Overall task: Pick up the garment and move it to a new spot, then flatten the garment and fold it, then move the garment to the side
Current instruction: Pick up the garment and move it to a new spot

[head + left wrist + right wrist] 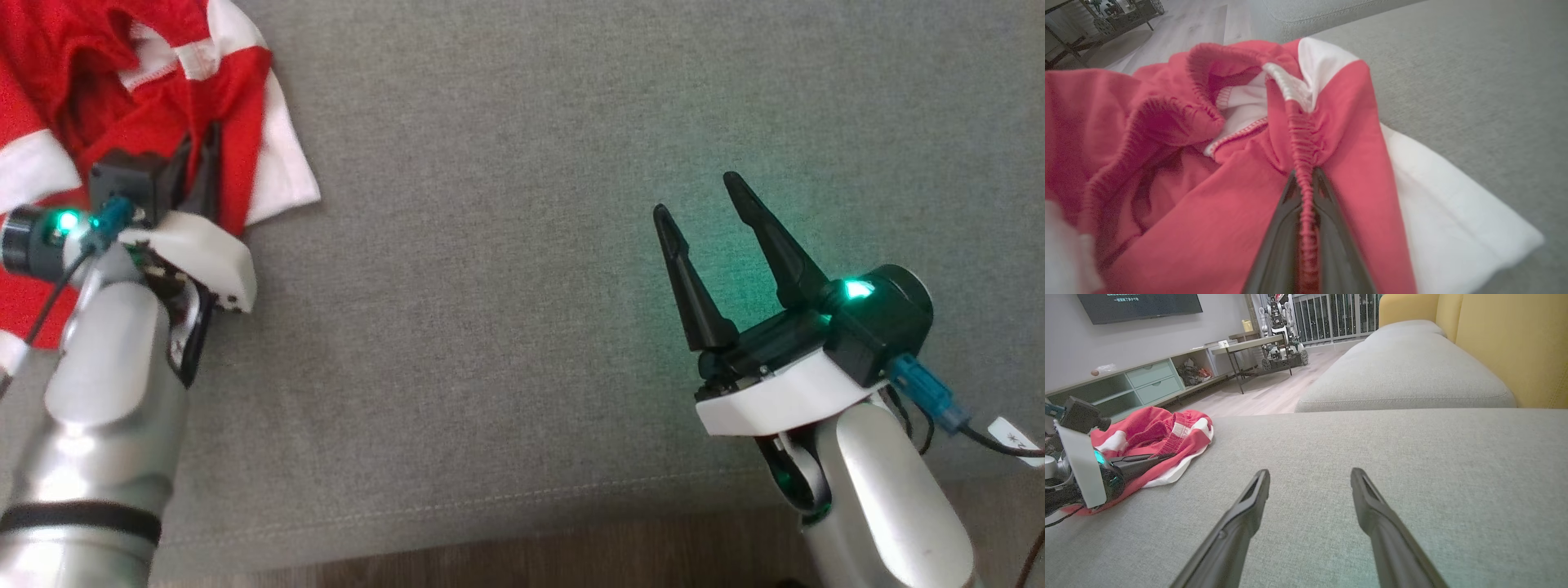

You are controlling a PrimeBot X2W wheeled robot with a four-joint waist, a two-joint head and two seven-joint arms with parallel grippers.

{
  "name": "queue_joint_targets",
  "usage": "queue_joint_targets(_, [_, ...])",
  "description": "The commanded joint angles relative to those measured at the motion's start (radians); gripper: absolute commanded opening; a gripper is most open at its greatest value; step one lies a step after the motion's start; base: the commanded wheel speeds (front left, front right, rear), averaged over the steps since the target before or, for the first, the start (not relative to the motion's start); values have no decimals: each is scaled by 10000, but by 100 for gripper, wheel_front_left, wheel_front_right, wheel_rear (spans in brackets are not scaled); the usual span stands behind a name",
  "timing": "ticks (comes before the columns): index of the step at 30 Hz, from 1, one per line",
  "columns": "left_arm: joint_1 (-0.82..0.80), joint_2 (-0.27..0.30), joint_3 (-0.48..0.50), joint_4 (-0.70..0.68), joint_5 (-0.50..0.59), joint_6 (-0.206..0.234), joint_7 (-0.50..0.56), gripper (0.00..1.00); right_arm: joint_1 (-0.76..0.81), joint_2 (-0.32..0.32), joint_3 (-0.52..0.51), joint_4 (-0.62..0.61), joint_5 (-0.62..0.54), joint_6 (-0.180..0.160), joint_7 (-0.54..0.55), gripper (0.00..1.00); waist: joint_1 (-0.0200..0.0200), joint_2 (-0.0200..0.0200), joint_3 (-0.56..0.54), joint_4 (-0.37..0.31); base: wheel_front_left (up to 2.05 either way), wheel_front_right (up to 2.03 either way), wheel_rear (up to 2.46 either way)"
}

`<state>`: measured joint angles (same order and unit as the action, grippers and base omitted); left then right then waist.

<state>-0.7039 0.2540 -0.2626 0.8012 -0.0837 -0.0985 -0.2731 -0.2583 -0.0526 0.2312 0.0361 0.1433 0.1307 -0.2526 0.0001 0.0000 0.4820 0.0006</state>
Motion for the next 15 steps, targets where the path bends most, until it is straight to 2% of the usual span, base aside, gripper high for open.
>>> queue_joint_targets(1, [425, 300, 233, -417, -142, -61, 114, 0, -117, 24, 222, -289, 100, 0, -92, 100, -1, 0, -153, 59, 0, 0, 0])
queue_joint_targets(8, [979, 432, 787, -3282, -456, -171, 114, 0, 30, 24, 338, -103, 261, 0, -92, 100, -1, 0, -1094, 113, 0, 0, 0])
queue_joint_targets(15, [1224, 596, 731, -5031, -1027, -293, 114, 0, 408, 24, 504, 18, 571, 0, -92, 100, -1, 0, -2224, -230, 0, 0, 0])
